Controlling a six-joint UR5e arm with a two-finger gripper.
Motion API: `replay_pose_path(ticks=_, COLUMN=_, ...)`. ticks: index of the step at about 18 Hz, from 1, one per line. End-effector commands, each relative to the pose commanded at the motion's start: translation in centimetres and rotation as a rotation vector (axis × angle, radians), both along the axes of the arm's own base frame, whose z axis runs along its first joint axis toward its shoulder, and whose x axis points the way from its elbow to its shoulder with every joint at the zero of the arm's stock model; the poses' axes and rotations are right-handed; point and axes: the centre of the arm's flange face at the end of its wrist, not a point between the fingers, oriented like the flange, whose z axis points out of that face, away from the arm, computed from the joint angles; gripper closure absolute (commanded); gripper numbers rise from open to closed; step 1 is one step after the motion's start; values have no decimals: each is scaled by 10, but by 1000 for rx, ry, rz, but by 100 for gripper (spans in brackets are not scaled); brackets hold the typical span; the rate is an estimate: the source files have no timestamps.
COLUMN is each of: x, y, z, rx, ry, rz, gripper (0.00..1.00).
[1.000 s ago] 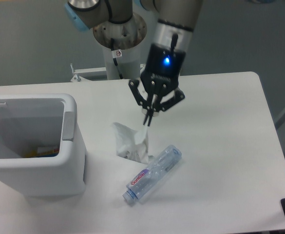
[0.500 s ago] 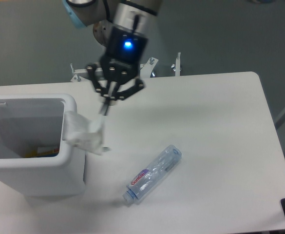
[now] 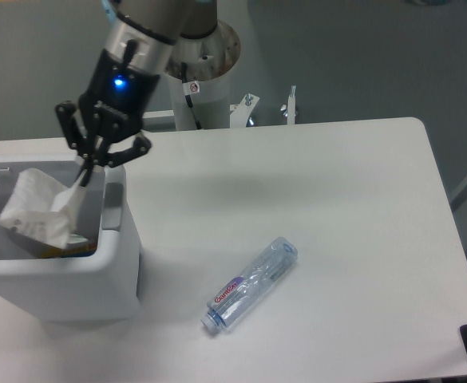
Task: Place the trash in the trash can
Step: 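Open the gripper to drop the tissue into the bin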
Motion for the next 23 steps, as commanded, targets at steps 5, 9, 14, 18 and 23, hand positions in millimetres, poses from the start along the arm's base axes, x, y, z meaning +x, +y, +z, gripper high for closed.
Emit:
replay_pose_path(ticks=5, x=5, y=2, z=-3, rx=-5, ry=-3, rz=-12, gripper=96)
replay_pose_path(ticks=9, x=5, y=3, z=-3, rx=-4, ry=-1, rz=-14, gripper=84)
replay_pose_path(ticks=14, x=4, y=3, z=-3, rx=0, ry=6, rz=-19, gripper=50)
replay_pose_path(ticks=18, x=4, y=4, z=-3, rx=9, ry=23, rz=-33, gripper=26)
replay_pose_path(ticks=23, x=3, y=5, z=-2, rx=17, ry=29, rz=-33, gripper=24)
